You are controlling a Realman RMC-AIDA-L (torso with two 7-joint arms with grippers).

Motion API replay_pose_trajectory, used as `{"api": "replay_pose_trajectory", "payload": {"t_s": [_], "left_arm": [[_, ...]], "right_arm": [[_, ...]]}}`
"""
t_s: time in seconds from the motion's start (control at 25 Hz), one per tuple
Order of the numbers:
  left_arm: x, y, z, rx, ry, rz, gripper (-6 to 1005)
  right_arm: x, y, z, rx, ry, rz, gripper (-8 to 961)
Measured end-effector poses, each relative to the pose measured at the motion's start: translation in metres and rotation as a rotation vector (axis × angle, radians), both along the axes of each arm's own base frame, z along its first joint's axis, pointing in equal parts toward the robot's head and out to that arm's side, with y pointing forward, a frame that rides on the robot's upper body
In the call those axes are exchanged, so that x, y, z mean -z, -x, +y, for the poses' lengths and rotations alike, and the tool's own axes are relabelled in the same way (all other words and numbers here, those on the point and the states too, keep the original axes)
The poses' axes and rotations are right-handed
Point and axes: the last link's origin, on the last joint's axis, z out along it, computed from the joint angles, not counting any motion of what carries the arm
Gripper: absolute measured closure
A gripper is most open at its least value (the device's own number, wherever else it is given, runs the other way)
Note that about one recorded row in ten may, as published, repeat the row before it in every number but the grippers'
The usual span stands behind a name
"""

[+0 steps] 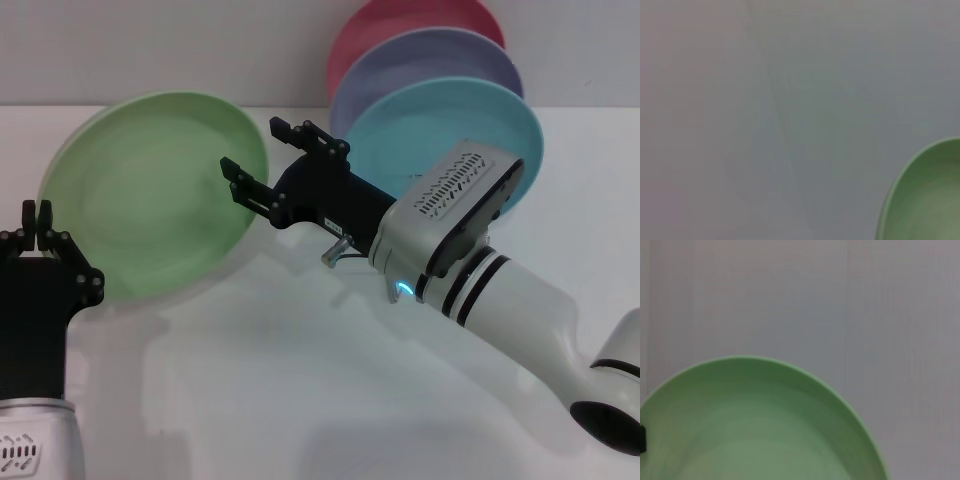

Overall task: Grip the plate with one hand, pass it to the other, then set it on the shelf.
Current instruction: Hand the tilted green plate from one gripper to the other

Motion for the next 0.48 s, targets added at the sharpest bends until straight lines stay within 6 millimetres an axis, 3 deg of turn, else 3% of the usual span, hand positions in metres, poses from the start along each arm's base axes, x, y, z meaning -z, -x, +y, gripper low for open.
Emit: {"api": "replay_pose_trajectory", "payload": {"t_s": [0.24,0.48], "left_arm": [[-0.0006,0.0004,0.0005,-0.003,-0.003,0.000,904],[-0.0011,0.0006,0.0007,-0.004,-0.006,0.001,902]], "right_arm": [[-0.0014,-0.0021,0.0020,0.003,-0.008,-0.006,313],[-0.0035,-0.0023,0.0047,0.008,-0.020,-0.005,476]]}}
